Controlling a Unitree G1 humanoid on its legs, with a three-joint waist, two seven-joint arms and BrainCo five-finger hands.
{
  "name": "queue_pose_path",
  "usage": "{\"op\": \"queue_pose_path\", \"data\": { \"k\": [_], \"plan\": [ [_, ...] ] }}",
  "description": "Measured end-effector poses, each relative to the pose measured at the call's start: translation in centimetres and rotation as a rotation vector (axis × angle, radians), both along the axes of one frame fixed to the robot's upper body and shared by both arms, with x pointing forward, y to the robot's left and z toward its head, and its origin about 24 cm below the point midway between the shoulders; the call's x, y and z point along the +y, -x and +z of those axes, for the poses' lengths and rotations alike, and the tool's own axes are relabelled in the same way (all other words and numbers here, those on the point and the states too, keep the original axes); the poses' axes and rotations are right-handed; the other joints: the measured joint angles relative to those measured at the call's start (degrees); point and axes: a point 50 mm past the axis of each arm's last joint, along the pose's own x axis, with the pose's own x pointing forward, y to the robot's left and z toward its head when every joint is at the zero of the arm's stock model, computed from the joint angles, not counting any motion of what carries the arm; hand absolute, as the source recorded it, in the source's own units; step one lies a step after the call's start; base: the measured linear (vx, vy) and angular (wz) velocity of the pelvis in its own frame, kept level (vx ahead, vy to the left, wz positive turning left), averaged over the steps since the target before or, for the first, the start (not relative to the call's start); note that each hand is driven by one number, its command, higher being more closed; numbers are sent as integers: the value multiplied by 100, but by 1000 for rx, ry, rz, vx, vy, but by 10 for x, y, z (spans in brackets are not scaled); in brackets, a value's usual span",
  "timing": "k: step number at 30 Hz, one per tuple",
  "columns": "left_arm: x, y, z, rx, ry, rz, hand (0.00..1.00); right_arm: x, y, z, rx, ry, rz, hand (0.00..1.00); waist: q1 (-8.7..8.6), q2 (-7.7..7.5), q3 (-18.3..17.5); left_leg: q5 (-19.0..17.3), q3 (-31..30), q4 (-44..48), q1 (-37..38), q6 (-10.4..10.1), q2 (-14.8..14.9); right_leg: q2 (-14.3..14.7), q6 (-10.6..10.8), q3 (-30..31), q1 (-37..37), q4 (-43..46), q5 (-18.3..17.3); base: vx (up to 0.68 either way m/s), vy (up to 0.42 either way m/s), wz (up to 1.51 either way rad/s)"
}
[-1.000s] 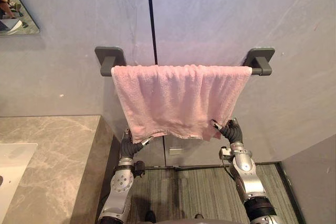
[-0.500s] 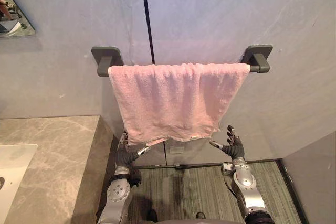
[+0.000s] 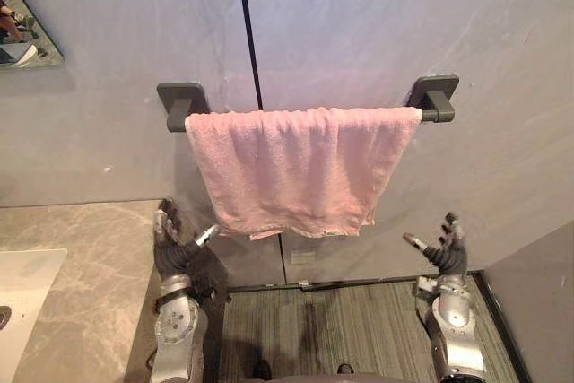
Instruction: Organize washtable
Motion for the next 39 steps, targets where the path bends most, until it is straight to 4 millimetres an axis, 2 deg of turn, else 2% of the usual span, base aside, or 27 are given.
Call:
{"op": "queue_pose_path", "data": {
  "k": [1, 3, 4, 6, 8, 10, 11, 13, 14, 16, 18, 20, 22, 25, 27, 31, 39],
  "plan": [
    [1, 0, 6, -28, -5, 4, 0, -1, -1, 7, -29, 8, -1, 0, 0, 0, 0, 0, 2, 0, 0, 0, 0, 0, 0, 2, -1, 2, 0, 0, 0, 0],
    [5, 3, 34, -163, -30, 38, 0, -1, -4, 36, -163, 44, -3, 0, -3, 2, 0, -2, 20, 2, 1, 0, 2, 2, 0, 19, -15, 8, 0, -14, -9, -4],
    [5, 4, 39, -187, -36, 40, 0, -2, -4, 41, -186, 50, -5, 0, -1, 3, 0, -3, 23, 2, 1, 0, 2, 2, 0, 22, -17, 10, 0, -11, -10, -4],
    [8, 10, 65, -311, -70, 68, 0, -3, -3, 68, -314, 79, -20, 0, -3, 8, 2, -4, 38, 4, 10, 2, -1, 0, 0, 33, -18, 17, 0, -5, -4, -2],
    [10, 15, 81, -392, -83, 93, 0, -3, -2, 87, -409, 92, -25, 0, -3, 20, 9, -6, 57, 4, 28, 4, 0, 1, 1, 52, -17, 33, 0, -14, -7, -6],
    [11, 23, 103, -517, -105, 120, 0, 1, 2, 121, -586, 116, -9, 0, 2, 54, 31, -24, 119, 4, 99, 7, 0, 1, 4, 123, 10, 62, -3, -30, -3, -13],
    [11, 24, 107, -543, -110, 122, 0, 3, 3, 129, -629, 119, -2, 0, 0, 62, 34, -31, 124, 4, 124, 8, -1, 0, 9, 131, 30, 64, -6, -35, -3, -10],
    [8, 33, 123, -643, -122, 114, 0, 12, 11, 157, -812, 98, 61, 0, -7, 71, 34, -37, 135, 4, 169, 11, -5, -3, 8, 149, 38, 117, -31, -36, -7, -3],
    [7, 34, 126, -659, -125, 110, 0, 14, 13, 162, -842, 95, 77, 0, -5, 71, 34, -37, 136, 4, 175, 11, -4, -3, 8, 152, 39, 122, -33, -38, -11, -2],
    [3, 39, 135, -733, -93, 64, 0, 30, 19, 181, -993, 27, 227, 0, -12, 78, 30, -36, 140, 4, 213, 11, -5, -4, 13, 160, 41, 180, -59, -43, -15, -1],
    [-2, 39, 138, -761, -59, -2, 0, 38, 19, 188, -1056, -26, 322, 0, -9, 78, 28, -36, 138, 4, 233, 11, -6, -4, 14, 159, 39, 183, -62, -46, -12, 0],
    [-10, 35, 138, -767, -10, -105, 0, 50, 17, 189, -1082, -106, 443, 0, -6, 81, 27, -36, 137, 3, 247, 11, -6, -4, 12, 160, 41, 198, -72, -50, -14, 1],
    [-26, 29, 136, -766, 89, -289, 0, 71, 13, 189, -1082, -228, 646, 0, -2, 91, 20, -34, 135, 3, 248, 11, -8, -6, 14, 160, 36, 230, -81, 0, 0, 0],
    [-45, 25, 132, -745, 163, -494, 0, 91, 11, 185, -1041, -304, 861, 0, 1, 89, 16, -33, 132, 4, 248, 12, -9, -7, 20, 159, 39, 275, -100, 0, 0, 0],
    [-60, 17, 125, -690, 199, -675, 0, 105, 9, 177, -951, -334, 1019, 0, 4, 88, 11, -32, 132, 4, 249, 13, -10, -7, 20, 159, 40, 279, -100, 0, 0, 0],
    [-77, 11, 106, -547, 170, -911, 0, 118, 1, 151, -729, -345, 1210, 0, -17, 84, 7, -32, 154, 4, 266, 13, -9, -4, 20, 183, 39, 289, -100, -12, -7, -2],
    [-82, 7, 85, -421, 155, -1012, 0, 129, -4, 109, -430, -336, 1347, 0, -3, 79, 4, -33, 194, 3, 311, 13, -8, -2, 20, 226, 23, 301, -100, -25, -9, -2]
  ]
}}
